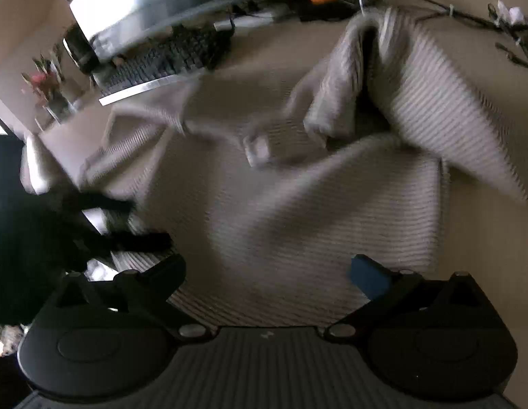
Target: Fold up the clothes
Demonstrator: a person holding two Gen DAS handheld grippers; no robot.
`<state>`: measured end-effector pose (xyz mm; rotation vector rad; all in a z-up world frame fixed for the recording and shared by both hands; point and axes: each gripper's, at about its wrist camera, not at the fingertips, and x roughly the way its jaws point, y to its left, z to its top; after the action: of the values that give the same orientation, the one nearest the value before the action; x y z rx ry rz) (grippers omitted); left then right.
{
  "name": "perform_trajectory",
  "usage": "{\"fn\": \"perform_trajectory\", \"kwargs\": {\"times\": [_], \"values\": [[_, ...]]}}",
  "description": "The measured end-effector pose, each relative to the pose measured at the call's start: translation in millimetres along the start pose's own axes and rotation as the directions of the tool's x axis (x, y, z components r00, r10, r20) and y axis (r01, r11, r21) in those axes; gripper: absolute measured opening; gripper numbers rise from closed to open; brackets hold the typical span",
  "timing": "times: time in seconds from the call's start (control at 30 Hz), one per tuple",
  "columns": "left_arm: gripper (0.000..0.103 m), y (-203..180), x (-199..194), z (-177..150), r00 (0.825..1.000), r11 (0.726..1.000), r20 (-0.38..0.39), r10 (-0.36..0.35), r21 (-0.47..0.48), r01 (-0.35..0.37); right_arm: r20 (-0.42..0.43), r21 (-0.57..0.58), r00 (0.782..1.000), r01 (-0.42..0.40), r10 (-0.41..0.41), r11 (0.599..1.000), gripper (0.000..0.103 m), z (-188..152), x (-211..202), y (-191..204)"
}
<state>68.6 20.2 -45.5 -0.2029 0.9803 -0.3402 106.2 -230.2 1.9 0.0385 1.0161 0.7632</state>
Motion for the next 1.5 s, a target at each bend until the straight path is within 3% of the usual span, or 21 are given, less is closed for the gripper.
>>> {"fn": "perform_trajectory", "kwargs": {"times": [0.1,0.2,0.3,0.33,0.4,0.43,0.47,0.6,0.63,0.8,0.87,0.93,1.03,1.13,1.23,1.3,1.37,1.43,1.5], "values": [[0.099,-2,5,2,1.000,1.000,0.018,-0.003,-0.005,0.003,0.039,0.010,0.999,-0.034,0.033,0.999,0.103,31,-7,-2],[0.100,-1,10,2,0.999,1.000,0.033,0.011,-0.020,-0.010,-0.049,0.056,0.995,-0.088,0.091,0.995,0.103,72,28,-21],[0.102,-2,11,5,0.999,0.998,0.029,0.021,-0.066,-0.019,-0.152,0.114,0.976,-0.142,0.158,0.983,0.103,114,68,-42],[0.102,-2,11,6,0.999,0.997,0.026,0.023,-0.074,-0.021,-0.120,0.147,0.975,-0.170,0.188,0.974,0.103,130,76,-51],[0.102,-3,12,7,1.000,0.997,0.009,0.027,-0.070,-0.027,0.156,0.259,0.970,-0.222,0.186,0.940,0.103,162,66,-75],[0.102,-3,12,8,0.999,0.997,-0.003,0.033,-0.073,-0.033,0.308,0.325,0.943,-0.226,0.123,0.918,0.103,173,57,-88],[0.102,-4,13,10,0.999,0.996,-0.017,0.039,-0.079,-0.040,0.379,0.369,0.920,-0.245,0.096,0.897,0.103,182,51,-100],[0.102,-8,17,23,0.995,0.996,-0.069,0.069,-0.049,-0.072,0.412,0.425,0.886,-0.393,0.212,0.816,0.103,200,46,-140],[0.102,-8,18,29,0.995,0.996,-0.063,0.080,-0.025,-0.081,0.412,0.409,0.885,-0.394,0.218,0.823,0.103,197,44,-143],[0.102,5,34,89,0.984,0.978,-0.024,0.176,0.116,-0.172,0.386,0.310,0.916,-0.243,0.111,0.919,0.103,170,28,-141],[0.102,19,36,131,0.962,0.949,0.086,0.259,0.162,-0.270,0.369,0.270,0.926,-0.184,0.075,0.945,0.103,157,18,-138],[0.102,41,31,176,0.912,0.927,0.220,0.345,0.072,-0.368,0.368,0.213,0.929,-0.116,0.031,0.970,0.103,143,7,-127],[0.102,79,12,224,0.889,0.940,0.306,0.342,-0.115,-0.322,0.332,0.154,0.938,0.051,-0.100,0.987,0.103,125,4,-104],[0.102,85,-10,224,0.894,0.964,0.363,0.263,-0.127,-0.232,0.257,0.111,0.954,0.128,-0.153,0.986,0.103,104,11,-85],[0.102,78,-20,201,0.919,0.980,0.340,0.198,-0.050,-0.192,0.195,0.120,0.971,0.114,-0.136,0.986,0.103,80,20,-72],[0.102,68,-14,176,0.958,0.994,0.275,0.087,0.037,-0.101,0.166,0.153,0.980,0.086,-0.111,0.985,0.103,66,25,-67],[0.102,57,-4,147,0.982,0.994,0.186,-0.027,0.109,0.007,0.142,0.185,0.985,0.067,-0.094,0.980,0.103,52,31,-63],[0.102,49,11,114,0.989,0.989,0.109,-0.097,0.125,0.084,0.129,0.211,0.986,0.076,-0.105,0.975,0.103,41,38,-60],[0.102,52,24,87,0.993,0.992,0.048,-0.107,0.078,0.103,0.117,0.226,0.986,0.093,-0.122,0.970,0.103,33,43,-58]]}}
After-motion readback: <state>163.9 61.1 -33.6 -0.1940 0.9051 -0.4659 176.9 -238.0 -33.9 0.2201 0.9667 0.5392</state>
